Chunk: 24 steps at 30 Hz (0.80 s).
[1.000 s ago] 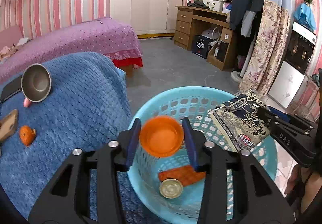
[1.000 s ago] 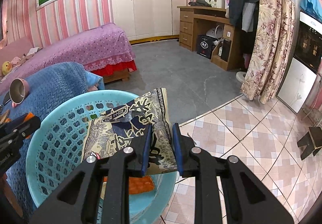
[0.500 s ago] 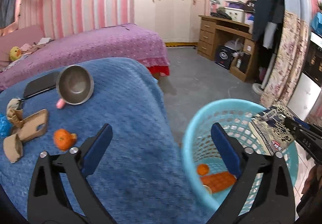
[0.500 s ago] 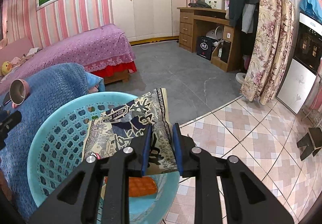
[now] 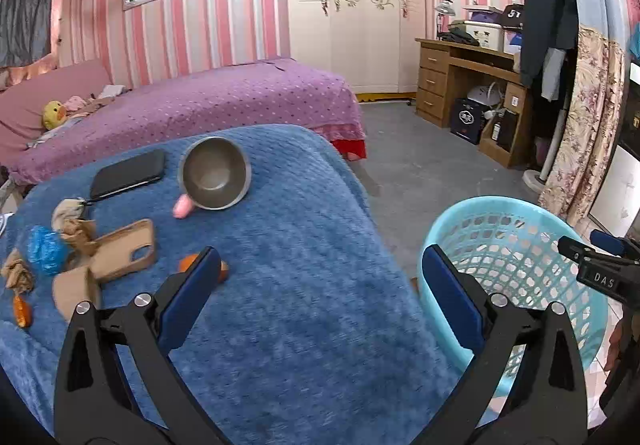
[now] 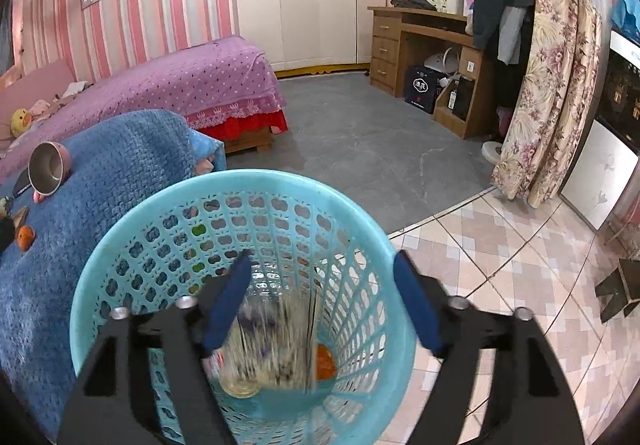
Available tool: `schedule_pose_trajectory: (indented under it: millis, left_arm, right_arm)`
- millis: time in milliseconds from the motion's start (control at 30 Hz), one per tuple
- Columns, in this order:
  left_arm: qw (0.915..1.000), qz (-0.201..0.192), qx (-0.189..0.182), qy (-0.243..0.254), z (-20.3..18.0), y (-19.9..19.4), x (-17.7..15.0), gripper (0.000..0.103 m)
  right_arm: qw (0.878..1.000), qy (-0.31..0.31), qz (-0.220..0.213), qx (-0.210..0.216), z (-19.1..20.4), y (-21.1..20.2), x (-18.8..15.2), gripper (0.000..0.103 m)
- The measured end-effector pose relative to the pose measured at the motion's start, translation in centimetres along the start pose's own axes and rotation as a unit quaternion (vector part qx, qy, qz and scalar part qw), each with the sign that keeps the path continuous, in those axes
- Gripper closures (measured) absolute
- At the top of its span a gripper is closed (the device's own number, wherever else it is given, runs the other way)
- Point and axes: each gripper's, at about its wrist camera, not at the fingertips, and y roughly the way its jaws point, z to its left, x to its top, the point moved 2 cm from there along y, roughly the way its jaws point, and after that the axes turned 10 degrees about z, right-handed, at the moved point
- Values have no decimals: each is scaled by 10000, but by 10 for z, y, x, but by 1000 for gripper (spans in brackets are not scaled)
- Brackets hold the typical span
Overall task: Collect trash
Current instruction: 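Grasp the orange peel with left tool while right tool moves toward the tangerine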
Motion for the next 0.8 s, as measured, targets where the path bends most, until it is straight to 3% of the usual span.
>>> schedule_pose_trajectory:
  millis: [133, 300, 800]
  left_arm:
    - [9999, -46, 83, -136, 21, -15, -3, 6]
    - [9994, -97, 182, -266, 49, -33, -7, 6]
    - [9956, -128, 737, -559, 156, -71, -29, 5]
  right_arm:
    - [9998, 149, -93, 75, 2, -8, -1, 18]
    - [9993, 180, -212, 245, 20, -18, -3, 17]
    - [9954, -232, -524, 766, 125, -40, -5, 17]
